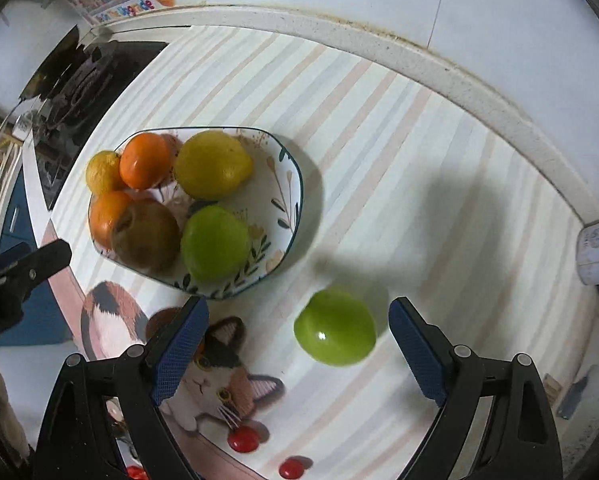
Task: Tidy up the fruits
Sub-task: 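Place the brown pear and green apple on the plate and open both tools, then lift both tools up away from the plate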
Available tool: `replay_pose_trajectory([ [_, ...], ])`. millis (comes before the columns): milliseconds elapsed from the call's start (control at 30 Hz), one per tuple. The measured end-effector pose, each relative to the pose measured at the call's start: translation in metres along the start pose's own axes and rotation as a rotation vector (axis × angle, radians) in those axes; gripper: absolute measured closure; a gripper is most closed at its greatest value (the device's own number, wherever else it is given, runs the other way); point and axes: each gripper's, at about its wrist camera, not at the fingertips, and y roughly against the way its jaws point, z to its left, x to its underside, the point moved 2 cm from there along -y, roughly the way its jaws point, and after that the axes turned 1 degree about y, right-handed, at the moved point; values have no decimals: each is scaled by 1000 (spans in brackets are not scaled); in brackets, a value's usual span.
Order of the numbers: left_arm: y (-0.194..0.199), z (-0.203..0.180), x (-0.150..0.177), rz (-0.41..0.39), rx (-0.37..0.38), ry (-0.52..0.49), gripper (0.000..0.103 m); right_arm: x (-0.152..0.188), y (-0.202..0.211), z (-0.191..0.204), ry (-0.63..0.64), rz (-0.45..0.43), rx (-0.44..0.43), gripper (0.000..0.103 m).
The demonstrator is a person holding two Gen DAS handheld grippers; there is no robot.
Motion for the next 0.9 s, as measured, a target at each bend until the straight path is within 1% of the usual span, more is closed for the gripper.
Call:
replay_pose_trajectory([
  [200,21,3,27,-36,13,18,12,24,37,11,54,-37,9,9],
  [400,60,2,44,-111,26,25,12,43,76,24,98,-84,1,9],
  [467,76,1,50,-143,26,15,12,50,87,25,97,-92,-10,9],
  [600,99,1,59,-183,39,11,12,60,115,26,106,-142,-9,9],
  [667,111,-1,64,-212,34,-2,12,63,129,27,107,-166,-12,9],
  [900,142,-4,80,-249,63,-11,12,78,177,28,104,-237,-33,9],
])
